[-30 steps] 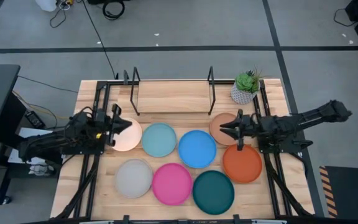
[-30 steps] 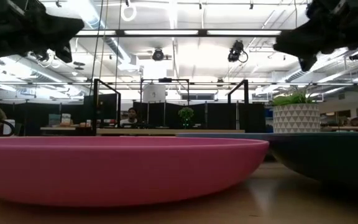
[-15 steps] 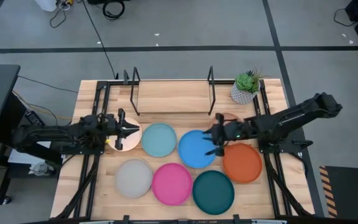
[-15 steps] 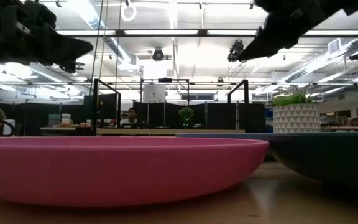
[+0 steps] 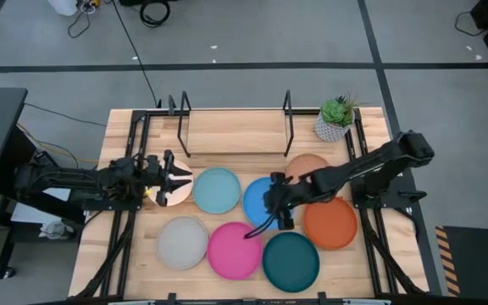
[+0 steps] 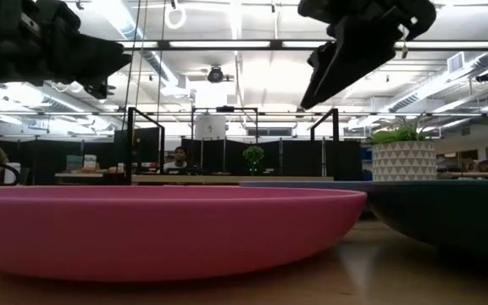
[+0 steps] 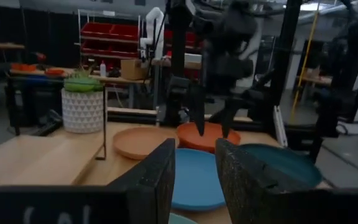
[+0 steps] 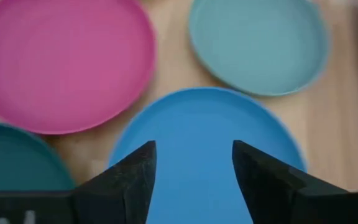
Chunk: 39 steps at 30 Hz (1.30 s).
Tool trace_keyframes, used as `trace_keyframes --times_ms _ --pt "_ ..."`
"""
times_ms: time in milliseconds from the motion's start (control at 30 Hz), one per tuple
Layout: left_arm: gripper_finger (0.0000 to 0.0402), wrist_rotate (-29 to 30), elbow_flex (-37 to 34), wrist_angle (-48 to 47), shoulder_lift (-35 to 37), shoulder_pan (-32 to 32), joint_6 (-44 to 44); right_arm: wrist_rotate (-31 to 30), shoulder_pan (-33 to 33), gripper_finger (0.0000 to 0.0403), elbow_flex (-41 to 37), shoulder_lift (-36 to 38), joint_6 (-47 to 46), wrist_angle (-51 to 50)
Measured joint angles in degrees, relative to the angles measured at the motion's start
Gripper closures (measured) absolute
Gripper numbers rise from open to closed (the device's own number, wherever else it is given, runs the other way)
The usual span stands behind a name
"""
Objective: Place and stack plates onto a shelf
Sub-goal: Put the blue plate on the shelf
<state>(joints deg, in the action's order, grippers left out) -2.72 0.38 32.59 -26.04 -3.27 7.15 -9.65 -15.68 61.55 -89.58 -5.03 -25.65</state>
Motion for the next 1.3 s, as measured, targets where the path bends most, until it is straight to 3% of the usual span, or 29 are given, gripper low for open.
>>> trace_keyframes --times_ms 200,400,667,1300 --pt "0.0278 0.0 0.0 0.1 -0.2 0.0 4.7 1.3 -2.6 0.0191 8.5 -8.5 -5.3 -9.2" --pt "0.0278 0.0 0.0 0.1 -0.2 0.0 5.8 6.4 -4.0 0.0197 16.2 -16.7 -6.9 -15.0" --pt "0.0278 0.0 0.0 -0.5 -0.2 0.0 5.8 5.5 -4.5 0.0198 23.5 -25.1 -6.8 -24.7" --pt "0.0278 0.1 0.0 -1.7 -0.2 0.0 5.8 4.7 -5.4 0.0226 24.7 -29.3 -4.6 -26.5"
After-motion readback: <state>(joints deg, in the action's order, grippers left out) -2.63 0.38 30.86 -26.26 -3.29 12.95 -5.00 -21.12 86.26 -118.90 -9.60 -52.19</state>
